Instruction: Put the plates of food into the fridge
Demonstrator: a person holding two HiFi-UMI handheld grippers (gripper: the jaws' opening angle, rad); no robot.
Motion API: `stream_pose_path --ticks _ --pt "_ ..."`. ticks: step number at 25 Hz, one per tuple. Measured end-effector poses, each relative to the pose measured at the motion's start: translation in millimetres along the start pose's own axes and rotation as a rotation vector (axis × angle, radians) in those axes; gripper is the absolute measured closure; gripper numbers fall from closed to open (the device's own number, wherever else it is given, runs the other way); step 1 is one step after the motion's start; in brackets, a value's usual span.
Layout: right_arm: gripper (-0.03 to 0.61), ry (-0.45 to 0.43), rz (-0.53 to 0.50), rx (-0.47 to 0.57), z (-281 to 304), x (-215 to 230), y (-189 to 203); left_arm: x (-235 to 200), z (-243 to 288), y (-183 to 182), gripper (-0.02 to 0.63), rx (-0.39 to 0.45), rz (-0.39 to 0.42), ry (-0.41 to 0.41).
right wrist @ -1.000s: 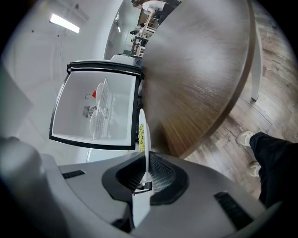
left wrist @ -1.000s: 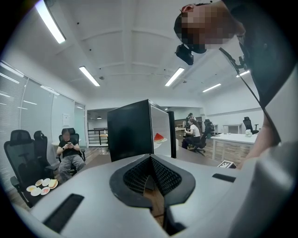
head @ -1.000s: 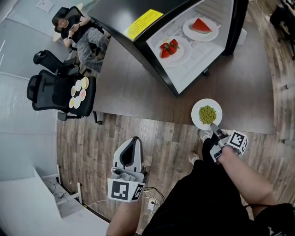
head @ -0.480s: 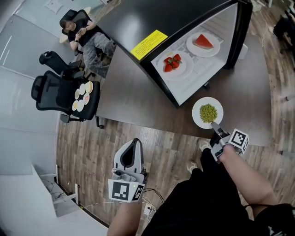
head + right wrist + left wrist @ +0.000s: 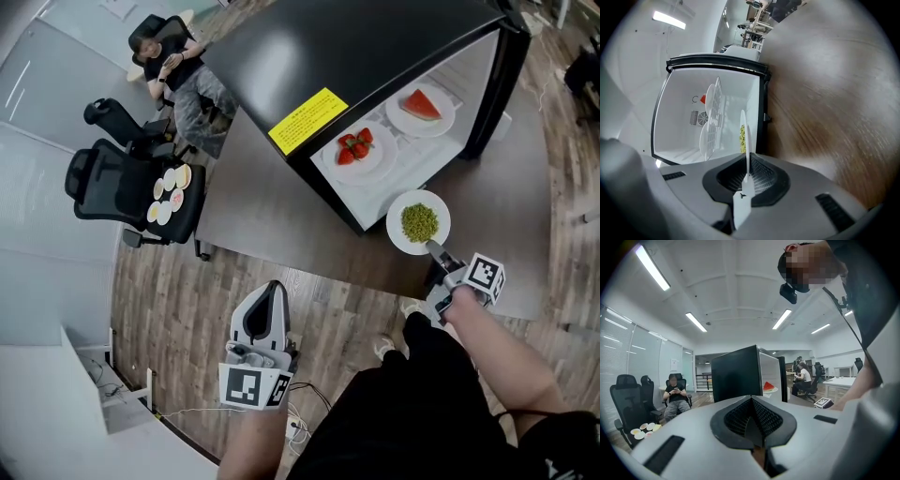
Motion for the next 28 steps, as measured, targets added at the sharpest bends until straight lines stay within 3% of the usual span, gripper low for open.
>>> stream_pose_path --ticks 12,20,28 --pt "0.560 -0.005 -0.009 -0.069 57.0 -19.3 -10.4 -18.2 31.9 -8.8 0.609 -0.005 0.028 -0.044" --pt "0.560 0.009 -0.025 -0.123 114.5 -25.3 4.2 -57.3 36.0 -1.6 0.609 -0.023 0.039 -0.119" --pt "0.560 0.049 -0.045 -0.151 124.1 -26.6 7.5 -57.2 20.0 -4.3 0.609 -0.041 0.041 -0.189"
Point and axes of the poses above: the fingertips, and each gripper's own axes: z forward along the fingers, x to its right, y out of its underside, the point moved 5 cm from there along -z, backward along the fingers, and after that the axes turned 11 degrees about x, right-handed, at the moved point
